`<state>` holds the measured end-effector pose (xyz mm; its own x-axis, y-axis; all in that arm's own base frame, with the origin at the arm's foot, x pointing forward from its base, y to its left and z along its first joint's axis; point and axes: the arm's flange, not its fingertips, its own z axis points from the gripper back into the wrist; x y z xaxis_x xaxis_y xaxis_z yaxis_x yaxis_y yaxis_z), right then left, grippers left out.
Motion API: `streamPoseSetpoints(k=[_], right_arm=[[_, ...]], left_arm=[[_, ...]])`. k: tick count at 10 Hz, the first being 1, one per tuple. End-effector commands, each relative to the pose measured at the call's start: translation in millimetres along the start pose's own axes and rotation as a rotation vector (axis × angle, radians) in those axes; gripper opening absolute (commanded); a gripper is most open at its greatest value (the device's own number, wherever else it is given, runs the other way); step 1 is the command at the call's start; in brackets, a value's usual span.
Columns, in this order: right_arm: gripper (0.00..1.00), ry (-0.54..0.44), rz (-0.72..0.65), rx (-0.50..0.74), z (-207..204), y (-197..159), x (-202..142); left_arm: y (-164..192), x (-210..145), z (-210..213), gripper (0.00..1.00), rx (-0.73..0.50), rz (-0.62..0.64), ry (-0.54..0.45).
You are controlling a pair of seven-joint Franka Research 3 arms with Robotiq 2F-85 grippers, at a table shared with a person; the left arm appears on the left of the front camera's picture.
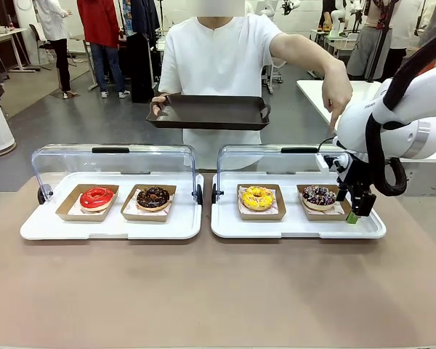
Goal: Provide the desired donut to the person.
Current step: Pick up and lift the Paper togo box containing the Donut pointed at by the person.
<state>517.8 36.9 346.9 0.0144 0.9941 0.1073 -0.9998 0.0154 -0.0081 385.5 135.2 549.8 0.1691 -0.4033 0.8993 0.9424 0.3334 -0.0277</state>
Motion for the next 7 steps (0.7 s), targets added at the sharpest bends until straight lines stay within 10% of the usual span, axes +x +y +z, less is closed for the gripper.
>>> streamPoseSetpoints(k=[1,7], right_arm=[[1.00,0.005,-0.025,-0.008,-9,-10,5],[1.00,0.030,-0.036,0.011,-23,-7,4]], left_arm=[[-1,0,1,1.00,0.001,-0.001,-0.004],[-1,0,1,1.00,0.001,-0.001,-0.004]])
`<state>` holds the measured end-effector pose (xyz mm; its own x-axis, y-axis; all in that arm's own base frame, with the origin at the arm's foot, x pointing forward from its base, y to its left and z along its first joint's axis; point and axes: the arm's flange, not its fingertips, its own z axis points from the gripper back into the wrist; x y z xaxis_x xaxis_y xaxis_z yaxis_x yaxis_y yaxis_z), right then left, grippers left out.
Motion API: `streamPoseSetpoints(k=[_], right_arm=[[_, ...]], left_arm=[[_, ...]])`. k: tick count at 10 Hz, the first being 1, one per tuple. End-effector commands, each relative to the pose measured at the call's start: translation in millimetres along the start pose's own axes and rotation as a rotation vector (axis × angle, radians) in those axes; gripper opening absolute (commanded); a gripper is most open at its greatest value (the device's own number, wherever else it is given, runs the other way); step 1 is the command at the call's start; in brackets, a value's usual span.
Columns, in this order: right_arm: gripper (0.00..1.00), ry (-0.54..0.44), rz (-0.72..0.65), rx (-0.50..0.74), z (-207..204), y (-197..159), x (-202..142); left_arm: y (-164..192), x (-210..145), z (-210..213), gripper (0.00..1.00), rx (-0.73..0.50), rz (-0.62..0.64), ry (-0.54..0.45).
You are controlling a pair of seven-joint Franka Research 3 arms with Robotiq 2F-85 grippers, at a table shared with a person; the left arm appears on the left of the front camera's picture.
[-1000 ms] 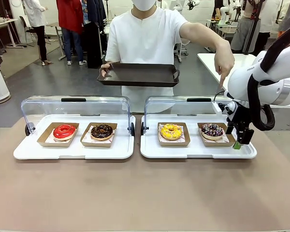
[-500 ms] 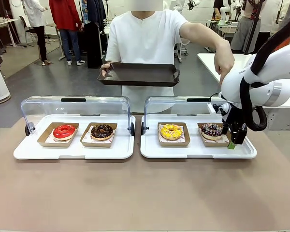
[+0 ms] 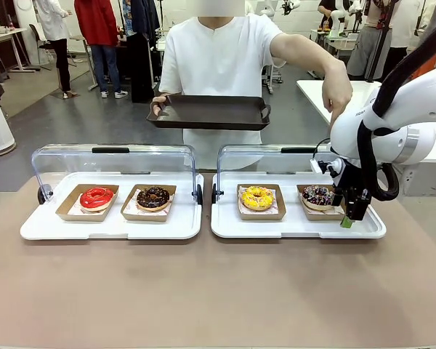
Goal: Provide the desired donut to the person.
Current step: Pick up and lift the Paper togo box containing the Donut pointed at by the person.
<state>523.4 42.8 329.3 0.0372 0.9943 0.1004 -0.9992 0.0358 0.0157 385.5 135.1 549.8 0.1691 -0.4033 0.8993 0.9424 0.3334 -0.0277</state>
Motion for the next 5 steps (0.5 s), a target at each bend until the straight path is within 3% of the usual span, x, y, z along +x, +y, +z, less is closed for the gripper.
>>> streamPoseSetpoints(k=[1,3,4,5], right_arm=[[1.00,0.022,-0.014,-0.006,-5.2,-1.5,-0.9],[1.00,0.030,-0.018,-0.002,-4.6,-0.9,-1.9],[0.93,0.035,-0.014,-0.002,-5.0,-1.4,-2.7],[0.58,0.035,-0.015,0.000,-6.4,-2.4,-3.8]], left_arm=[[-0.6,0.4,0.6,1.00,0.001,-0.001,-0.004],[-0.6,0.4,0.6,1.00,0.001,-0.001,-0.004],[-0.6,0.4,0.6,1.00,0.001,-0.001,-0.004],[-0.6,0.4,0.6,1.00,0.001,-0.001,-0.004]])
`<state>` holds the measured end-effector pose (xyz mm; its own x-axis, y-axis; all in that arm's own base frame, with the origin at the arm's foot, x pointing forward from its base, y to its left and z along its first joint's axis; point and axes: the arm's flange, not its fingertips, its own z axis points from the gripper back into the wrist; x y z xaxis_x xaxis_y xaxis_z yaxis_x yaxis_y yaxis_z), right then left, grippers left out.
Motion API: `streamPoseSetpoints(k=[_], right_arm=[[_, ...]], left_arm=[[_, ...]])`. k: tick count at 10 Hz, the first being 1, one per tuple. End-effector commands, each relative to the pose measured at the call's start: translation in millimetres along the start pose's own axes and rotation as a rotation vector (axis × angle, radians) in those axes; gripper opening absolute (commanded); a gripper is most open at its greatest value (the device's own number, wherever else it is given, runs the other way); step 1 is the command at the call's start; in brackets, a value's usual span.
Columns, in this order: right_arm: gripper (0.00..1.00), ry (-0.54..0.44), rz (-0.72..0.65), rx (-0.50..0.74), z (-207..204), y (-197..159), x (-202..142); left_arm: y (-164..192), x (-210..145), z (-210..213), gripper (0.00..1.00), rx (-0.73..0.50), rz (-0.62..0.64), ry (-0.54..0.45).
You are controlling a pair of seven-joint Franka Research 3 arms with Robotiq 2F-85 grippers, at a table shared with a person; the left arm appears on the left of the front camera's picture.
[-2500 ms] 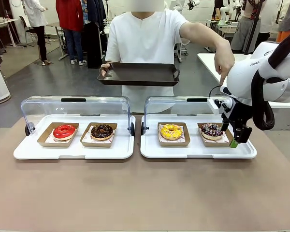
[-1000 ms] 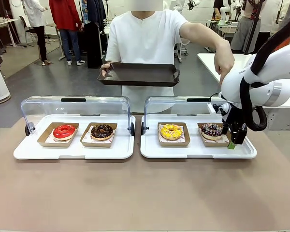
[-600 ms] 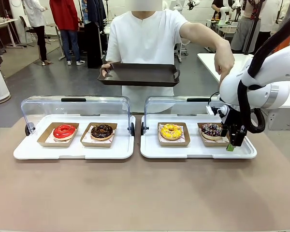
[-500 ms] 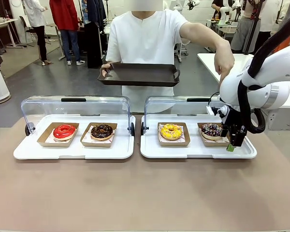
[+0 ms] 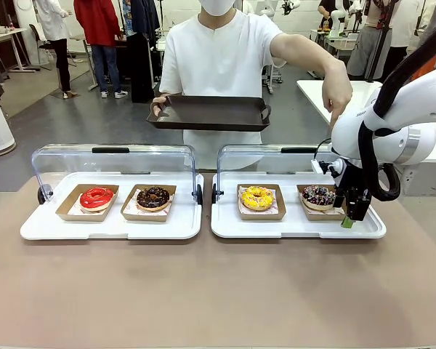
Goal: Provide the desired donut to the person.
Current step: Pick up and lift the Paper togo box containing the Donut pointed at by the person.
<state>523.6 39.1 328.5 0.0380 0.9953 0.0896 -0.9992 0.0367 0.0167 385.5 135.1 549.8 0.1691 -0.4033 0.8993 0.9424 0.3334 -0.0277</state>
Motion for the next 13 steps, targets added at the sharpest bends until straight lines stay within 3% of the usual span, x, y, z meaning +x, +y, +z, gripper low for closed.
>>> streamPoseSetpoints(k=[1,2,4,5,6,7,13], right_arm=[[0.33,0.026,-0.008,0.009,-9,-2,0],[0.00,0.029,-0.007,0.015,-10,-2,1],[0.00,0.028,-0.004,0.012,-12,-3,0],[0.14,0.026,-0.003,0.013,-12,-2,0],[0.03,0.024,0.000,0.013,-13,-2,-1],[0.00,0.021,-0.002,0.014,-13,-3,-1],[0.00,0.034,0.037,0.003,-3,6,4]], left_arm=[[-1,0,1,1.00,0.001,-0.001,-0.004],[-1,0,1,1.00,0.001,-0.001,-0.004],[-1,0,1,1.00,0.001,-0.001,-0.004],[-1,0,1,1.00,0.001,-0.001,-0.004],[-1,0,1,1.00,0.001,-0.001,-0.004],[-1,0,1,1.00,0.001,-0.001,-0.004],[-1,0,1,1.00,0.001,-0.001,-0.004]])
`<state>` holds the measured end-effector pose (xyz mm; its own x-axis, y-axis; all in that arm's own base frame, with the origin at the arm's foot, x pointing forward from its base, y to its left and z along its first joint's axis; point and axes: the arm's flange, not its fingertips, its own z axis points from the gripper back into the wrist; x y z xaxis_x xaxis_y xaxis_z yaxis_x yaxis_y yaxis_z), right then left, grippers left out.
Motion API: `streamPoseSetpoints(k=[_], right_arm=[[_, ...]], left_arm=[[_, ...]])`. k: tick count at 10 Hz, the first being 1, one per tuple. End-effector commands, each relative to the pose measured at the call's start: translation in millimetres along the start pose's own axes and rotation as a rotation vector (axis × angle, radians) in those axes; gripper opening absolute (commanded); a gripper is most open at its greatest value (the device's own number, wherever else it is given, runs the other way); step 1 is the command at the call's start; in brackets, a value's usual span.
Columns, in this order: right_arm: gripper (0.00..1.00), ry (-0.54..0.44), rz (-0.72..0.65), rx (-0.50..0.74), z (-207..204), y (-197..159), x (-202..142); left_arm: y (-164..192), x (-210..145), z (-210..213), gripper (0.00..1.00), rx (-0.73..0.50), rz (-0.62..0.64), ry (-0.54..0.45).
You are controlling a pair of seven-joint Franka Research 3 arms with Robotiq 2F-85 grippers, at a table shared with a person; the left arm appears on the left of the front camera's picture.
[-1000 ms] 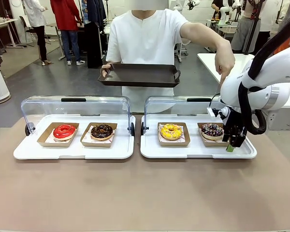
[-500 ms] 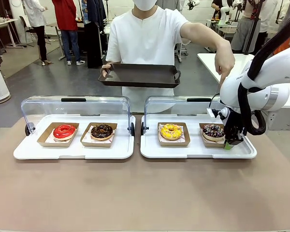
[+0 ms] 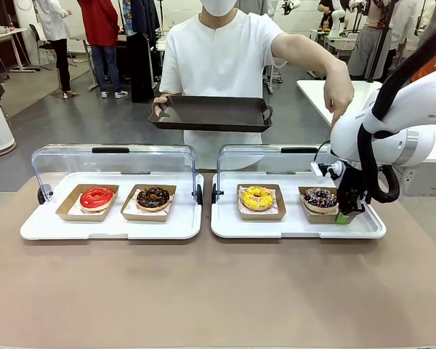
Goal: Provide the desired donut to the person.
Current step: Pick up and lift the Paper togo box containing the Donut pointed at by the person.
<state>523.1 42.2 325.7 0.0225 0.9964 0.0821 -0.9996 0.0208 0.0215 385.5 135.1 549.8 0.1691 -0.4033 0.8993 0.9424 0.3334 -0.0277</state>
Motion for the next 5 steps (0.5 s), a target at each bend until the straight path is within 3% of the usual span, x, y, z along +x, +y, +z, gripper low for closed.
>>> streamPoseSetpoints(k=[1,5], right_arm=[[0.00,0.019,0.024,0.002,8,13,4],[0.00,0.057,0.023,0.061,57,65,25]], left_arm=[[-1,0,1,1.00,0.001,-0.001,-0.004],[-1,0,1,1.00,0.001,-0.001,-0.004]])
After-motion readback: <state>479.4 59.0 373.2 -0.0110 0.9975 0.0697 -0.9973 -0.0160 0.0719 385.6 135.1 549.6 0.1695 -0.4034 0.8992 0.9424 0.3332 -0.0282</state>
